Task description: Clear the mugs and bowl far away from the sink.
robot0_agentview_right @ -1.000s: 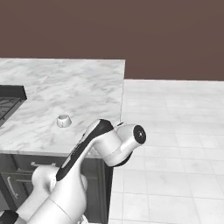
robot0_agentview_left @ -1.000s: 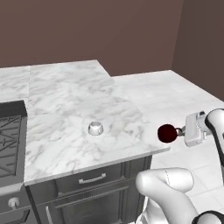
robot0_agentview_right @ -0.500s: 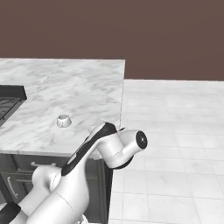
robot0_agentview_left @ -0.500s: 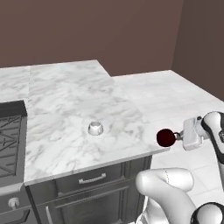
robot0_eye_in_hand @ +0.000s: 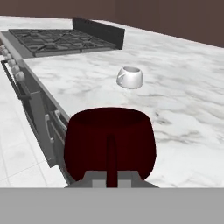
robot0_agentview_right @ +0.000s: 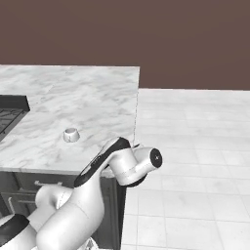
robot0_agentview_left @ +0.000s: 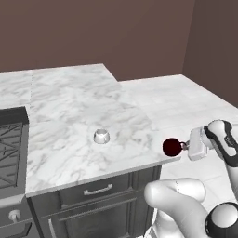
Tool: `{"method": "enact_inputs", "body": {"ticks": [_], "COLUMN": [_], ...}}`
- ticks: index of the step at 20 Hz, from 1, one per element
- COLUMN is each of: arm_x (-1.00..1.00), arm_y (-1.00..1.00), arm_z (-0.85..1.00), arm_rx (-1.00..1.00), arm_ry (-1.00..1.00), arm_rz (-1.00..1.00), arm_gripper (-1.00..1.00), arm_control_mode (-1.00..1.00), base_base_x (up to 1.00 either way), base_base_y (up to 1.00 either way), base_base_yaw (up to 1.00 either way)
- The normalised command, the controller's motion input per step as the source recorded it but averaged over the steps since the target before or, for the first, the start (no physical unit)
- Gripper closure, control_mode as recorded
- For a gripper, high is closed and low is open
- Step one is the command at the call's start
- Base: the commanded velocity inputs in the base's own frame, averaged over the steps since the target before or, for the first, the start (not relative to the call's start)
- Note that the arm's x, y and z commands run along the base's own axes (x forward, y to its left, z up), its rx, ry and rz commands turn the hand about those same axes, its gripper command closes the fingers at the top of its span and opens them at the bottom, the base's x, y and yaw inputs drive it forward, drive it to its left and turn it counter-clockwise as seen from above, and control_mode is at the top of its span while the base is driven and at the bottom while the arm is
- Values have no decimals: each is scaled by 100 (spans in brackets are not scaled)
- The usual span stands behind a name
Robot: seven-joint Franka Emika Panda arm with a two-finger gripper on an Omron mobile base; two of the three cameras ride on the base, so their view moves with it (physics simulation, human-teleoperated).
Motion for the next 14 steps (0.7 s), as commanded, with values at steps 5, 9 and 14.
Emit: {"method": "enact_inputs", "body": {"ticks": [5,9,14], "arm_x": [30,29,33], "arm_y": [0,0,0], "arm_z": [-19,-20,-27], "arm_rx": [0,0,0], "arm_ry": [0,0,0], "arm_rz": [0,0,0], "arm_gripper": [100,100,100], "arm_control_mode": [-100,-100,-100], "base_base_x": [0,0,0], "base_base_y": [0,0,0], "base_base_yaw": [0,0,0]}}
